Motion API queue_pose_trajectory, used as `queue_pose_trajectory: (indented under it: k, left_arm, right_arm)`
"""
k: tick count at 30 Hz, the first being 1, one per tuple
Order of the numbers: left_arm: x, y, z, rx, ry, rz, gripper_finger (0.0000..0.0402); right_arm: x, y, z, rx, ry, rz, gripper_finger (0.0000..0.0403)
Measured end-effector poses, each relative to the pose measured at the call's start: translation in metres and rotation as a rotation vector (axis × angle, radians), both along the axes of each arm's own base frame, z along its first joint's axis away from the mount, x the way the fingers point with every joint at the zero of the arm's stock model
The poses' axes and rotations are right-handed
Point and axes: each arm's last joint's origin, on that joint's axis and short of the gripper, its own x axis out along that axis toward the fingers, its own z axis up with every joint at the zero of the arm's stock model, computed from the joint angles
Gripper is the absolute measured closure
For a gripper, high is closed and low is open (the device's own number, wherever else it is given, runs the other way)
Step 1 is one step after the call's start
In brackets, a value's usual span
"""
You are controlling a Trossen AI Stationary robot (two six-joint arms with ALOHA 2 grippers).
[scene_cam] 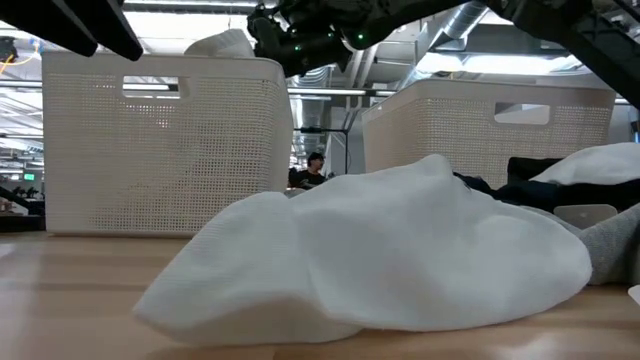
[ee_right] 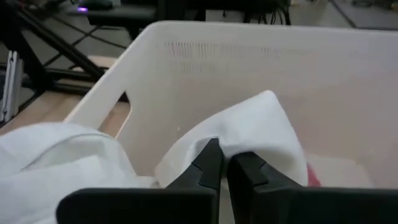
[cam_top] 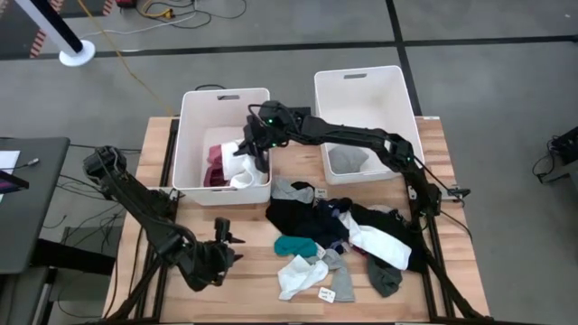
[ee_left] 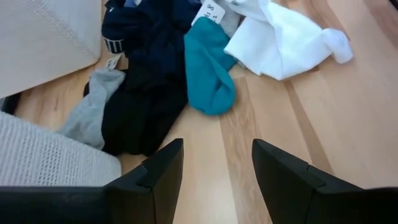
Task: Sort clothes
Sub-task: Put the white underwear into the left white bin, then put the blue sock into the left white bin
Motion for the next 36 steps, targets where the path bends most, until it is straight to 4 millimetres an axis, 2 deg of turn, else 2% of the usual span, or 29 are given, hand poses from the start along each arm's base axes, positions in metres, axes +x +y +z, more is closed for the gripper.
queue_pose_trajectory:
  k: [5,11,17,20,30,36]
  left_arm:
    - [0.001,0.000,0.000,-0.012,0.006,-0.010,0.0217]
    - [0.001,0.000,0.000,-0.015,0.005,-0.010,0.0217]
    - [0.002,0.000,0.000,-0.027,0.010,-0.018,0.0217]
    - [0.002,0.000,0.000,-0.028,0.010,-0.017,0.0217]
    - [0.002,-0.001,0.000,-0.029,0.011,-0.020,0.0217]
    - [0.002,-0.001,0.001,-0.030,0.002,-0.028,0.0217]
  right_arm:
    - [-0.003,0.001,-0.006,0.013,0.069,0.002,0.0346]
    - [-0.007,0.002,-0.007,0.005,0.113,0.012,0.0281]
    - [-0.015,0.004,0.012,-0.006,0.081,0.011,0.0208]
    - [-0.021,0.006,0.023,-0.011,0.075,0.004,0.0187]
    - [-0.058,0.019,0.061,-0.038,0.162,0.035,0.0190]
    - [-0.061,0.041,0.059,-0.069,0.225,0.111,0.0203]
